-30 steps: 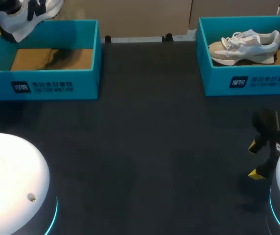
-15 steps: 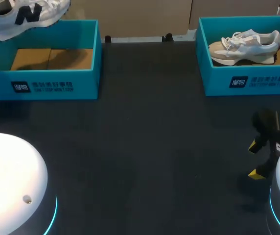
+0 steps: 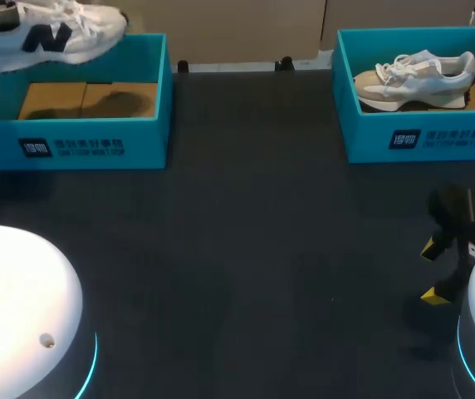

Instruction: Take the shoe out of the shoebox, open the shoe tongue, remove and reinsert the insole, then place the shoe into the shoebox

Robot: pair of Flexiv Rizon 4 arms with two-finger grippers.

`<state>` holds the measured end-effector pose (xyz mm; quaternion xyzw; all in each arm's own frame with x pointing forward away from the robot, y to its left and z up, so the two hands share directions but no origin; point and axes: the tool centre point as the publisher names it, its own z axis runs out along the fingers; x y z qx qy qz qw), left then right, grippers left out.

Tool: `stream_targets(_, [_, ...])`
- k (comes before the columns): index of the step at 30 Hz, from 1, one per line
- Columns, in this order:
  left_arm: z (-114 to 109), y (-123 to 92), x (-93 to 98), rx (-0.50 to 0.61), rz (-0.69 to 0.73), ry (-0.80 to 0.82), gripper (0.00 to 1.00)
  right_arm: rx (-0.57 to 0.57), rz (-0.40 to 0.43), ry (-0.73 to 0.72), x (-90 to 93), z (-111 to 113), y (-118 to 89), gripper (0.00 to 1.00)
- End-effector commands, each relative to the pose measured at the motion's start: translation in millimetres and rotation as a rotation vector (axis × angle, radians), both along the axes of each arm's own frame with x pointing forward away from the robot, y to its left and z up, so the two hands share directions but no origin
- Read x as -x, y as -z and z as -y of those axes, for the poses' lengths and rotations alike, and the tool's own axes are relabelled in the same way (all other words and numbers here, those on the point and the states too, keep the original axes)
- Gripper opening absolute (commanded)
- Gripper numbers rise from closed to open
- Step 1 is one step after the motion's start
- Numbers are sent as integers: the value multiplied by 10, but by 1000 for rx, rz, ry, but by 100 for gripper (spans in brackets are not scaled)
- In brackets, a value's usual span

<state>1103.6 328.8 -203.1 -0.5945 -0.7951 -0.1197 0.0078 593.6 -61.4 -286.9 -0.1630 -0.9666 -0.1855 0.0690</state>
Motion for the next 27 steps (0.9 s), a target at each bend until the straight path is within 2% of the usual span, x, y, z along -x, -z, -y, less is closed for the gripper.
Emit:
stream_targets(1, [21,115,-1,-6,0,29,0,2,3,1,19,-1,-2,100])
stream_targets(12, [71,403,45,-39,-42,161,0,2,3,1,19,-1,-2,100])
stream_targets(19, [95,524,25,-47,-66,155,0,2,3,1,19,-1,-2,100])
stream_targets(27, [149,566,-58,-32,-81,139,0,2,3,1,19,-1,-2,100])
